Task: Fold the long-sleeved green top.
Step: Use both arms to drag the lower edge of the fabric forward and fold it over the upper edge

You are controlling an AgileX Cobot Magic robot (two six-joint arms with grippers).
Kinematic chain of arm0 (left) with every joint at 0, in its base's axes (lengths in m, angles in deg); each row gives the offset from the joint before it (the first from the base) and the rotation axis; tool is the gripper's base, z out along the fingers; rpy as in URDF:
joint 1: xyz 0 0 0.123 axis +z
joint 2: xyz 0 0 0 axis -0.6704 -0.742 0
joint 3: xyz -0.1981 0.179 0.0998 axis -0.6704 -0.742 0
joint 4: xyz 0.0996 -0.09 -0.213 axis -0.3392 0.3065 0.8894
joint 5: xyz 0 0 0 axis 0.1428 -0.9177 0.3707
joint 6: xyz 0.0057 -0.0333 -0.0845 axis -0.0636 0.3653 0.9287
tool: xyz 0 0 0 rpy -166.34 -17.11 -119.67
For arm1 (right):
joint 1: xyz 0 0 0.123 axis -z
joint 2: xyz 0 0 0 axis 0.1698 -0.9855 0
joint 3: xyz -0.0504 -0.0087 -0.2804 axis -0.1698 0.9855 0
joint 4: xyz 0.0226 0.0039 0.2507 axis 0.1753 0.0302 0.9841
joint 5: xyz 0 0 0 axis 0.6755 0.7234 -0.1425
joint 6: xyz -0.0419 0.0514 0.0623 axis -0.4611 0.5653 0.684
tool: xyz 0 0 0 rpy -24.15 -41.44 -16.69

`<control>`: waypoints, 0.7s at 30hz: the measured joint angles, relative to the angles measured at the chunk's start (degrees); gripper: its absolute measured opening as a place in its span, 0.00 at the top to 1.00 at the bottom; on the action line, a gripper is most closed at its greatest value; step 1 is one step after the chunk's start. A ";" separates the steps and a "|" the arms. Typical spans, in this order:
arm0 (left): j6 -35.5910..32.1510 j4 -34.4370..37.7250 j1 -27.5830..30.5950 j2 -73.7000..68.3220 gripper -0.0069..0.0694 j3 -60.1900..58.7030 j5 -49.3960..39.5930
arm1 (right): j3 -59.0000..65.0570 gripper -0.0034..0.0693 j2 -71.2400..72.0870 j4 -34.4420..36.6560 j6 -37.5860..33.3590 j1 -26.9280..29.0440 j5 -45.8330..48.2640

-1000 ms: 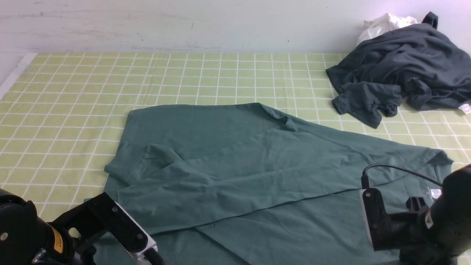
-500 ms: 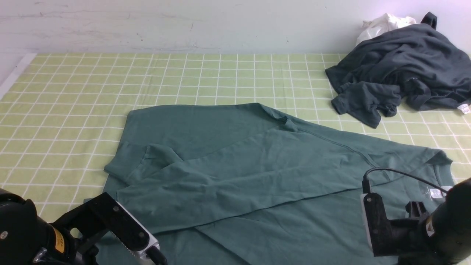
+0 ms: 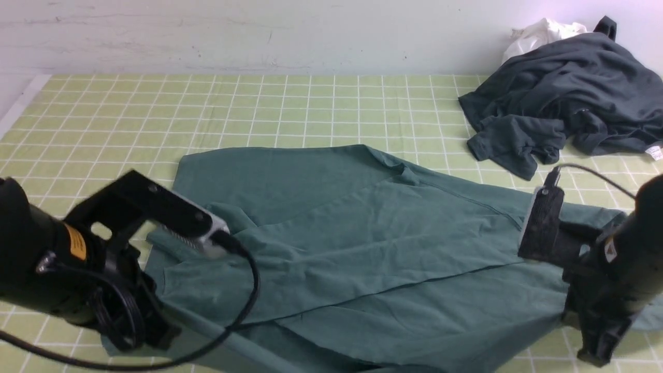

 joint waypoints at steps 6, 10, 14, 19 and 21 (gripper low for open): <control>2.39 -1.44 8.73 -4.98 0.91 6.49 5.15 | -10.04 0.96 -3.46 -1.85 2.80 1.47 -5.80; 2.29 -1.06 12.27 -12.12 0.91 11.45 5.66 | -16.54 0.96 -9.48 -1.99 4.01 3.82 -7.84; 0.08 1.10 12.93 -18.13 0.91 16.17 -0.62 | -21.59 0.96 -15.03 -0.61 4.33 4.64 -5.58; -3.17 7.32 12.93 -22.23 0.90 14.52 -7.15 | -22.79 0.96 -17.99 4.50 4.48 4.70 0.26; -4.09 8.50 12.93 -23.84 0.85 13.00 -7.49 | -22.79 0.96 -18.34 6.09 4.43 4.70 1.71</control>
